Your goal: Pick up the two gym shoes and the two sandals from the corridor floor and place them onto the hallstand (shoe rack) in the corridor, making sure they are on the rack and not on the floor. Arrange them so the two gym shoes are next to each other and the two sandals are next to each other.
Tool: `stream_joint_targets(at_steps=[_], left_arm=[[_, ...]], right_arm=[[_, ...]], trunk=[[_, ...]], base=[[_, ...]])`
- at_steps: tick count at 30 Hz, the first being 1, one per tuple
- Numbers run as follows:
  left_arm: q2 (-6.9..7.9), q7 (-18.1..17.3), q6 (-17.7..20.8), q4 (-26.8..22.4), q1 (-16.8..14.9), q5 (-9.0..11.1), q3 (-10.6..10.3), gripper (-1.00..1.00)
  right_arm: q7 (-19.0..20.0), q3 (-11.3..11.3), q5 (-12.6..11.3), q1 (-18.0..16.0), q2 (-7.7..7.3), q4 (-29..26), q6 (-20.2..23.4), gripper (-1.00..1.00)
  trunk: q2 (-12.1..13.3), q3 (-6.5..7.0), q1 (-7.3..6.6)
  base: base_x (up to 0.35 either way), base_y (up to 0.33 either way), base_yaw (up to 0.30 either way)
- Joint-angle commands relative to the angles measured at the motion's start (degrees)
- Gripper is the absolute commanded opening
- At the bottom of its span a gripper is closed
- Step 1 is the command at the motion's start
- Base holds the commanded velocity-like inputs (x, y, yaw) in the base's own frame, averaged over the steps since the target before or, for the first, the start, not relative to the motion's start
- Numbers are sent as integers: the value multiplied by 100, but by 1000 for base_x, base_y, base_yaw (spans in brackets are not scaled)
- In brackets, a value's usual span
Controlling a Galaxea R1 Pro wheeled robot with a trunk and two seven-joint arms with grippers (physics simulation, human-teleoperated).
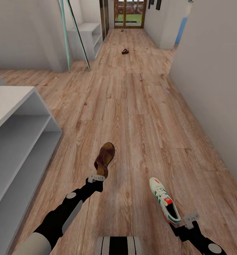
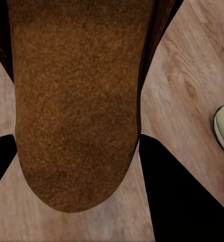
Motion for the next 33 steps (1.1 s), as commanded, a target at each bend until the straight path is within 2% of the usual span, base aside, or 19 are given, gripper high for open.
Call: stream_joint_targets(at_steps=[1,12,23,33], left_arm=[[2,-7,68,-51,1,41,-10,-100],[8,-2,490,-1053,56,37,-11,-100],[10,6,673,-1185,58,28,-11,-100],[14,7,677,-1191,58,27,-11,-100]], right_arm=[[38,-25,59,-2,5,-4,-8,100],[29,-35,59,-2,9,-21,-9,100],[37,-40,60,-2,9,-20,-19,100],[33,-41,65,-2,9,-12,-26,100]], trunk=[[-1,-4,-1],[-1,-4,-1],[-16,-248,27],[-16,-248,27]], base=[[0,0,0],[0,0,0],[0,0,0],[0,0,0]])
